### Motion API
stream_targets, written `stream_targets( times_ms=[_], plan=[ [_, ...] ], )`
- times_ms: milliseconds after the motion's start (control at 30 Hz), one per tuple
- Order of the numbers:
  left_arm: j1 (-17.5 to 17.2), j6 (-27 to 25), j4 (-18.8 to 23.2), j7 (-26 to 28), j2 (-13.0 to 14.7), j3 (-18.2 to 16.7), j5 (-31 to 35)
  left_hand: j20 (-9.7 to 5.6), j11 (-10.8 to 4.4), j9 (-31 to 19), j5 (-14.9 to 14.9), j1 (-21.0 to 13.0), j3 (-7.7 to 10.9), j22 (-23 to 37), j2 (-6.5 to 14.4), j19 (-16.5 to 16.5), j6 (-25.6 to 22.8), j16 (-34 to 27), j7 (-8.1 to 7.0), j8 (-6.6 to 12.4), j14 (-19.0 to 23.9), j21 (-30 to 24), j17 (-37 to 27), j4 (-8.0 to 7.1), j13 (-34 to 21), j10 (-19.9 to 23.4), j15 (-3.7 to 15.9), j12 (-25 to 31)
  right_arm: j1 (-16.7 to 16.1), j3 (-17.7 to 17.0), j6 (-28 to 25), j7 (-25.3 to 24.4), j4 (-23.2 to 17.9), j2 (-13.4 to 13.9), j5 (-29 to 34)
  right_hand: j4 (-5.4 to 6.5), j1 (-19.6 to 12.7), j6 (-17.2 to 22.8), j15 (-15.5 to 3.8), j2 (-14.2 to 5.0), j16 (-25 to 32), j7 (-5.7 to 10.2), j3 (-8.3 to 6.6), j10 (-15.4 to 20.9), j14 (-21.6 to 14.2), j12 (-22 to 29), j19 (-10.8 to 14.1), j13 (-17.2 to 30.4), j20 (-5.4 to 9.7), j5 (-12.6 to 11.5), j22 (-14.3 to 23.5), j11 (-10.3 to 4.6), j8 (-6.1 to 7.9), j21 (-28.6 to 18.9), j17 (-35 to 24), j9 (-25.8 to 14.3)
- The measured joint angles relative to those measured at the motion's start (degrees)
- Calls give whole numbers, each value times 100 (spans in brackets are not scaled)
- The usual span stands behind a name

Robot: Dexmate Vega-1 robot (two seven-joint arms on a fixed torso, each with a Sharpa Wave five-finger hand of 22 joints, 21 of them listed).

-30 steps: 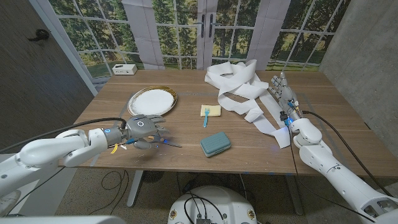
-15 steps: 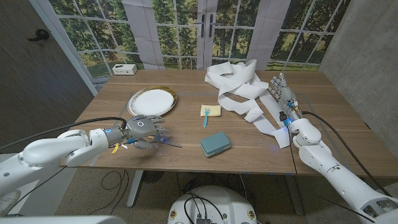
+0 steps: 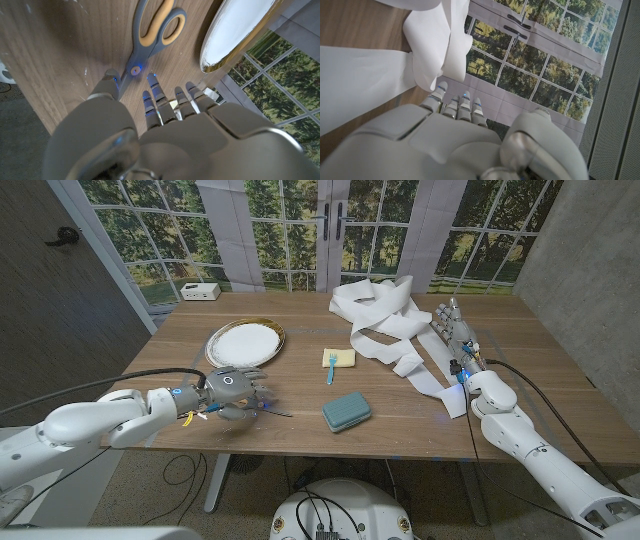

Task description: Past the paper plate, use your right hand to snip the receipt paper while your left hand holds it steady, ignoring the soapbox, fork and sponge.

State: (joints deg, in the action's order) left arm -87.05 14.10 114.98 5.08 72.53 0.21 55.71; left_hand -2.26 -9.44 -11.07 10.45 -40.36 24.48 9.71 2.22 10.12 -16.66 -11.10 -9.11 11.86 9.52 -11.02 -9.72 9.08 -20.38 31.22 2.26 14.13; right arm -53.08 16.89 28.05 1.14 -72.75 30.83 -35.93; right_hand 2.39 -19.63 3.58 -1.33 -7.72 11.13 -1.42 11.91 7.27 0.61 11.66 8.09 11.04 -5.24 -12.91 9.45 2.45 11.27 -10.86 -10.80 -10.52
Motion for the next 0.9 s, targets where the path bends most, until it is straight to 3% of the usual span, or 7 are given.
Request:
stream_targets(
  times_ms=[900],
  plan=[
    [495, -442, -57, 206, 521, 866, -379, 0, -39, 1, 0, -108, 24, 0, 31, 0, -22, 0, -21, 1, 0, 0, 13, 24, 1, 26, 0, -20, -11, -15, -13, -61, 55, -44, -20, 23, 0, 31, 1, 0, 0, 30, -24, 0, 1, 0, 0, 0, 0, 23, 0, 0, 0, 0, 1, 0]
  ],
)
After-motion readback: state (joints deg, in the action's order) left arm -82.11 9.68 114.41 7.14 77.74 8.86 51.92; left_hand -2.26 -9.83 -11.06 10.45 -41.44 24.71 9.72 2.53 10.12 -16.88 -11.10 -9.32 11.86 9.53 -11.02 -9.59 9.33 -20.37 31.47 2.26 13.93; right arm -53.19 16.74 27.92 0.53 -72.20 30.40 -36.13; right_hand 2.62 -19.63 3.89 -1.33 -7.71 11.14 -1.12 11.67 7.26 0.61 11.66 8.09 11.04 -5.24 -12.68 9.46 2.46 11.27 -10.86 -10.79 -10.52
